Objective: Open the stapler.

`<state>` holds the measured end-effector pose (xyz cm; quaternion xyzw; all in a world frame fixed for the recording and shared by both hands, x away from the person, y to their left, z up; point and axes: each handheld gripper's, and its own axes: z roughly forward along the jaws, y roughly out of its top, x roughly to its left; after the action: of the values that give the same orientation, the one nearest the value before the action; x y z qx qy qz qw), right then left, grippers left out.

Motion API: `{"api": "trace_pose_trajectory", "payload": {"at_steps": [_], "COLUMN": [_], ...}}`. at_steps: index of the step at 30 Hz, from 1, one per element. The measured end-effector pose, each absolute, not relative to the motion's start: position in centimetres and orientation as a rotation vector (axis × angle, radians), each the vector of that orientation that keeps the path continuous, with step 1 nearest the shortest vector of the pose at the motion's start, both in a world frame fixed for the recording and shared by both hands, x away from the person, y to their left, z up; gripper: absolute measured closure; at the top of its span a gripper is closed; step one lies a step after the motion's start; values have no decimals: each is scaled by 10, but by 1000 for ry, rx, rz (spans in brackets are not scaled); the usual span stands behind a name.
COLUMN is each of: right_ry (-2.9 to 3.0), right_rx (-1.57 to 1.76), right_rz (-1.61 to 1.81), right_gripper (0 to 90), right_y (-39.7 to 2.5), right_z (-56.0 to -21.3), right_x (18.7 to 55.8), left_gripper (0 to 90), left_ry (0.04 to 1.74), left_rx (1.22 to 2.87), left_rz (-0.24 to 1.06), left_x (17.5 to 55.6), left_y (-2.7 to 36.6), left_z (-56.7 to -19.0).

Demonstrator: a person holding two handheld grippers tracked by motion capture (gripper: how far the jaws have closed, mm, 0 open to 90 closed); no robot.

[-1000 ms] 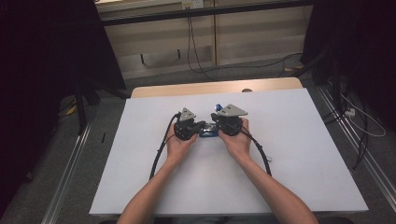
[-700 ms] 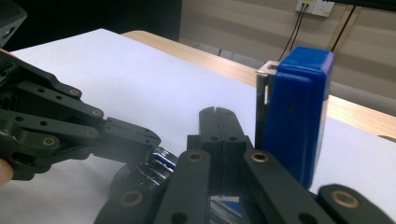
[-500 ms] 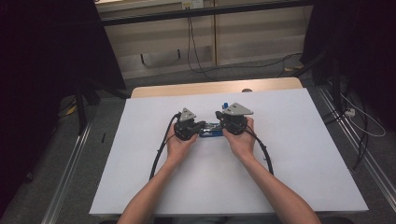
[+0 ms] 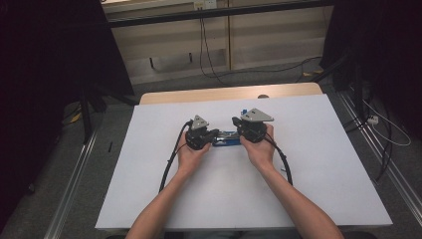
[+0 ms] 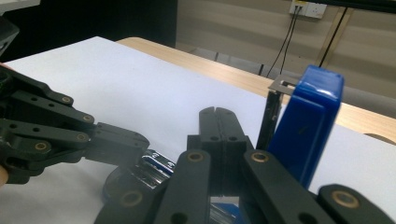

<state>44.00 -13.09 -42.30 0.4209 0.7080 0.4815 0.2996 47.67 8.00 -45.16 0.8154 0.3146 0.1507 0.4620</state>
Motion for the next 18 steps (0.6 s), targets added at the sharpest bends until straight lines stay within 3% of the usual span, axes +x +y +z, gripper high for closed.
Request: {"api": "trace_pose_trajectory", "payload": {"at_steps": [18], "right_ry": [1842], "right_rx": [1153], "right_rz": [1286], "right_gripper": [900], "right_y": [-148], "right_z": [-421], "right_x": [438], "left_gripper": [900], "left_ry": [773], "left_rx": [2004], "left_rz": [374], "left_x": [477], "left_y": [80], "left_z": [-452]}}
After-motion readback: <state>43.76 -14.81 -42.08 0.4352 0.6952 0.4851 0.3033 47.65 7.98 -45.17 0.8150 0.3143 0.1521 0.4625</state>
